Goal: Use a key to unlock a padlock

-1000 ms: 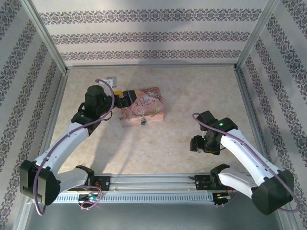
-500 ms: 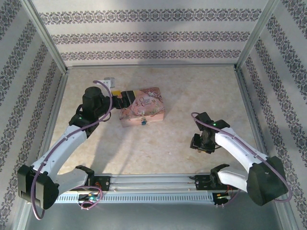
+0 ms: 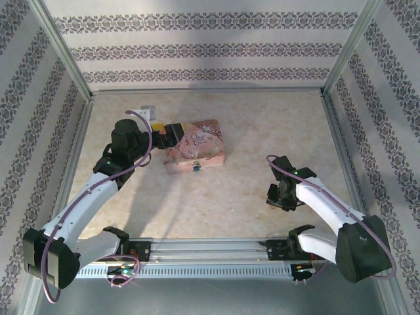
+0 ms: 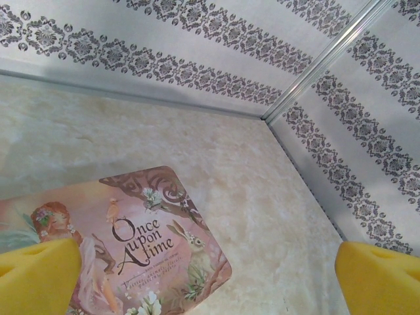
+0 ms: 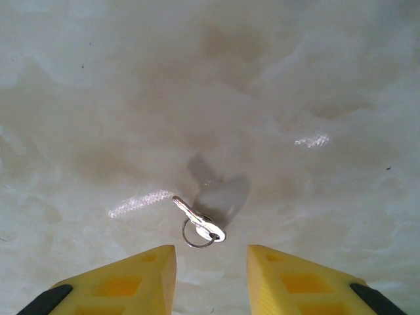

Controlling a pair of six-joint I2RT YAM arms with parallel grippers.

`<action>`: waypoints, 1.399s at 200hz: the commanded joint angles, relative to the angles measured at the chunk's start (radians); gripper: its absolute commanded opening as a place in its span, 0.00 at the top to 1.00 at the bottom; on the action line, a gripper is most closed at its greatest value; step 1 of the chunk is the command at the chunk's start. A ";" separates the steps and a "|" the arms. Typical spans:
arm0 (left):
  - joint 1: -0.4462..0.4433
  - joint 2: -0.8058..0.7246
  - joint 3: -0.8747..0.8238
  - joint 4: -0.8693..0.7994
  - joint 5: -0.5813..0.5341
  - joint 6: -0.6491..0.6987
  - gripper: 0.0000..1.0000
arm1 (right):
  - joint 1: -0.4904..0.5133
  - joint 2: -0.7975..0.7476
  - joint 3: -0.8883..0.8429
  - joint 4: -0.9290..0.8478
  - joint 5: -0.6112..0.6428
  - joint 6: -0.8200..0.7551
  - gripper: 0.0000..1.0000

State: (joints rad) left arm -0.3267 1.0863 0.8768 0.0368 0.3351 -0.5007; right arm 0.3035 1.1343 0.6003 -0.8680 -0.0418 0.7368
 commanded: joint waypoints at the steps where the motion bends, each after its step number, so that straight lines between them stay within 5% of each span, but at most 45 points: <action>1: -0.012 -0.008 0.003 0.003 -0.002 0.008 0.01 | -0.003 0.024 0.002 -0.002 0.006 -0.002 0.67; 90: -0.012 -0.018 0.002 -0.006 -0.013 0.018 0.01 | 0.015 0.110 0.030 0.020 -0.064 -0.031 0.67; 171: -0.011 -0.018 0.002 -0.008 -0.018 0.025 0.01 | 0.117 0.172 0.110 -0.075 0.085 -0.022 0.66; 280: -0.011 -0.026 0.011 -0.036 -0.031 0.041 0.01 | 0.149 0.264 0.122 -0.053 0.083 -0.037 0.67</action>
State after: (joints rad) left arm -0.3275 1.0813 0.8768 0.0162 0.3164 -0.4896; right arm 0.4412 1.3888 0.7048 -0.9077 0.0223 0.7082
